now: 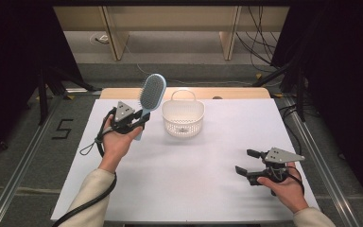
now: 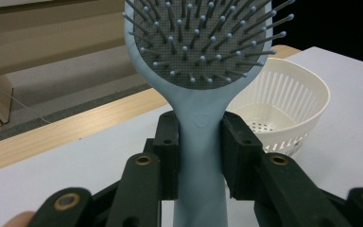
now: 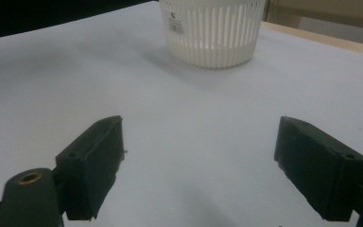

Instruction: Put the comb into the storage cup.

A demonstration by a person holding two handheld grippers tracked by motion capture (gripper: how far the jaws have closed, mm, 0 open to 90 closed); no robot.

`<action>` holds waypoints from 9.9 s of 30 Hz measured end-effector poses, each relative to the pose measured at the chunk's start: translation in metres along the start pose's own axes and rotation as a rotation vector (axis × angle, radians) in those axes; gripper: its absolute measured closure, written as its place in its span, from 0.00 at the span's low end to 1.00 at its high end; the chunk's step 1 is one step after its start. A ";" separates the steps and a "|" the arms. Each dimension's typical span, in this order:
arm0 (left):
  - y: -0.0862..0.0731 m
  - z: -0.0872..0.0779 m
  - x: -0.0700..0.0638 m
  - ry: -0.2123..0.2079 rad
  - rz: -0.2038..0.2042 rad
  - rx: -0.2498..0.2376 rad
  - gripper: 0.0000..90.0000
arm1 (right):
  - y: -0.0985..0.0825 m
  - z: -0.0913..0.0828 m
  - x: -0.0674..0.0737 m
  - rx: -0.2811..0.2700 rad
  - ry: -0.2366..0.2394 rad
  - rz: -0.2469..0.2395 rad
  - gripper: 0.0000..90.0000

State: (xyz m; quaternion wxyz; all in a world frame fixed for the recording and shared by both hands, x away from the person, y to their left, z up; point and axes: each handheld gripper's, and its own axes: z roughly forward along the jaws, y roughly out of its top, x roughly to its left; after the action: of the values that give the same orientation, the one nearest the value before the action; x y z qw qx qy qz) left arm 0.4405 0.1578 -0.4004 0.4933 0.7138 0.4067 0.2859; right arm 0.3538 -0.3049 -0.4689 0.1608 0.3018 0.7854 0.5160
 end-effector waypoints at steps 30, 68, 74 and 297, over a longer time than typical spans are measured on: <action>0.008 0.010 -0.007 -0.010 0.021 -0.016 0.78 | 0.000 0.000 0.000 -0.002 -0.002 -0.002 0.19; 0.012 0.023 -0.011 -0.039 0.020 -0.058 0.78 | 0.000 0.000 0.000 -0.004 0.000 -0.008 0.19; 0.016 0.024 -0.012 -0.049 0.019 -0.062 0.78 | 0.000 0.000 0.000 -0.004 0.000 -0.004 0.19; 0.069 0.104 -0.032 -0.146 0.143 -0.022 0.78 | 0.000 0.000 -0.001 -0.009 0.009 0.008 0.19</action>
State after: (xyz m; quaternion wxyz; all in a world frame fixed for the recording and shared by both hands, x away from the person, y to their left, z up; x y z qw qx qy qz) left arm 0.5289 0.0685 -0.3719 0.5077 0.7546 0.3143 0.2720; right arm 0.3541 -0.3059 -0.4693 0.1568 0.3018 0.7825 0.5215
